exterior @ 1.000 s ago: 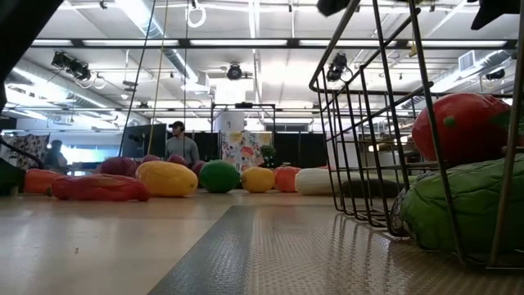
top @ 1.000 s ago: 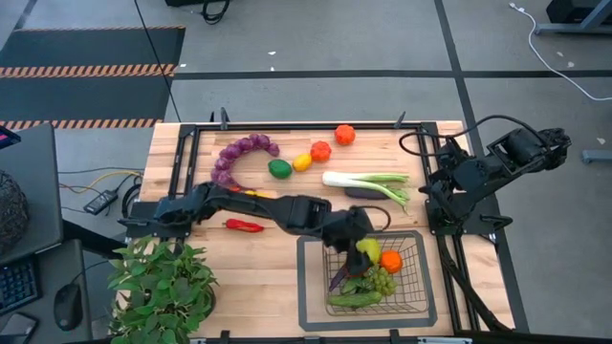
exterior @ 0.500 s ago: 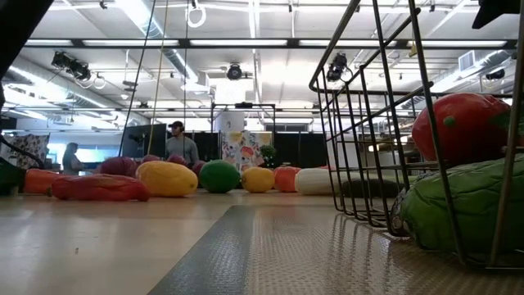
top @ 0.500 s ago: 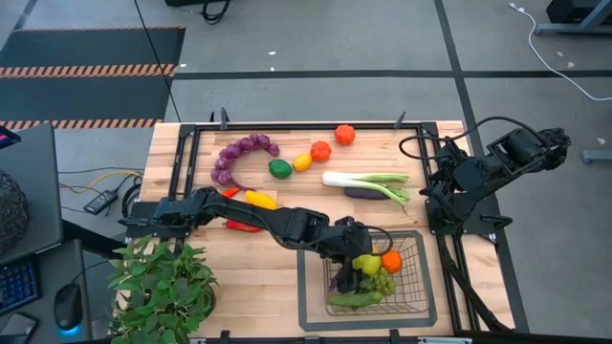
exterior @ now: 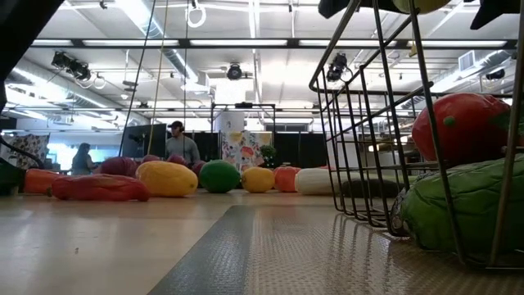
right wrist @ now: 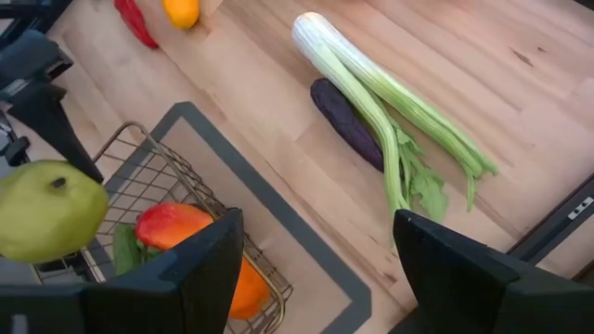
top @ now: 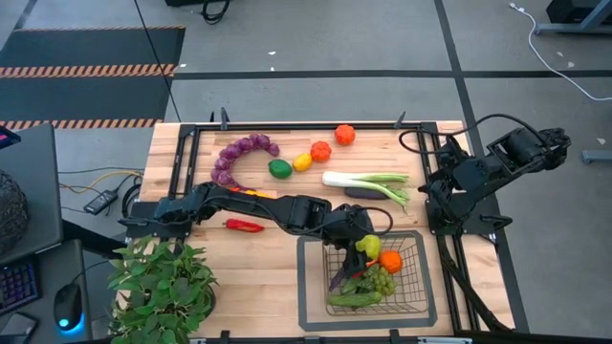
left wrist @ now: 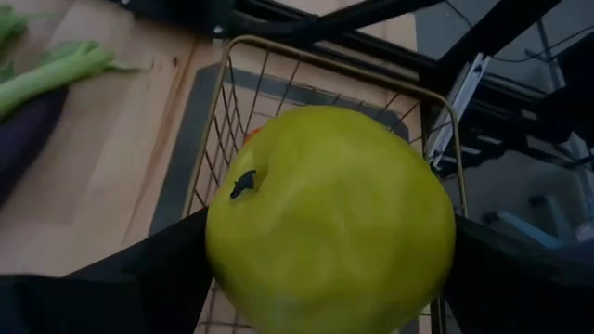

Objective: Build produce basket
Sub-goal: Put the apple into the wire basket, then put the celery into the wire basket

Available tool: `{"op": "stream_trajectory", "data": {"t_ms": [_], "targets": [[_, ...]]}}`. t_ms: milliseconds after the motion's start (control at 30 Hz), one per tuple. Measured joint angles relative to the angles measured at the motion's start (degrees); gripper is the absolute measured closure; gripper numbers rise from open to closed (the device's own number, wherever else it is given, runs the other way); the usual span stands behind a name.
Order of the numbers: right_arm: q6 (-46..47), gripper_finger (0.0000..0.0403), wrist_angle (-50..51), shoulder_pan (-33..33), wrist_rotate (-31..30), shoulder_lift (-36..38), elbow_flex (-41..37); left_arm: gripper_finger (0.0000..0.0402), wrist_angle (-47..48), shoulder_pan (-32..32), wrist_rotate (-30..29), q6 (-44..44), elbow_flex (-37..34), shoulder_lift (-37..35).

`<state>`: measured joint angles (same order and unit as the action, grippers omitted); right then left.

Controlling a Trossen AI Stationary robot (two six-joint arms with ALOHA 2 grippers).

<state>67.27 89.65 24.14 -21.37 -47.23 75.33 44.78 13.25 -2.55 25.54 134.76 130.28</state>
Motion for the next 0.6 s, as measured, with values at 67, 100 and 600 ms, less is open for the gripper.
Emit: {"op": "stream_trajectory", "data": {"t_ms": [67, 100, 600], "targets": [[0.4, 0.0121, 0.0, 0.0, 0.0, 0.0, 0.0, 0.0048, 0.1, 0.0, 0.3, -2.6, 0.0, 0.0], [0.5, 0.0121, 0.0, 0.0, 0.0, 0.0, 0.0, 0.0047, 0.2, 0.1, 0.9, -4.1, 0.0, 0.0], [2.4, 0.0121, 0.0, 0.0, -1.7, 0.0, 0.0, 0.0007, 1.9, 0.0, 4.2, -6.9, 0.0, 0.0]]}}
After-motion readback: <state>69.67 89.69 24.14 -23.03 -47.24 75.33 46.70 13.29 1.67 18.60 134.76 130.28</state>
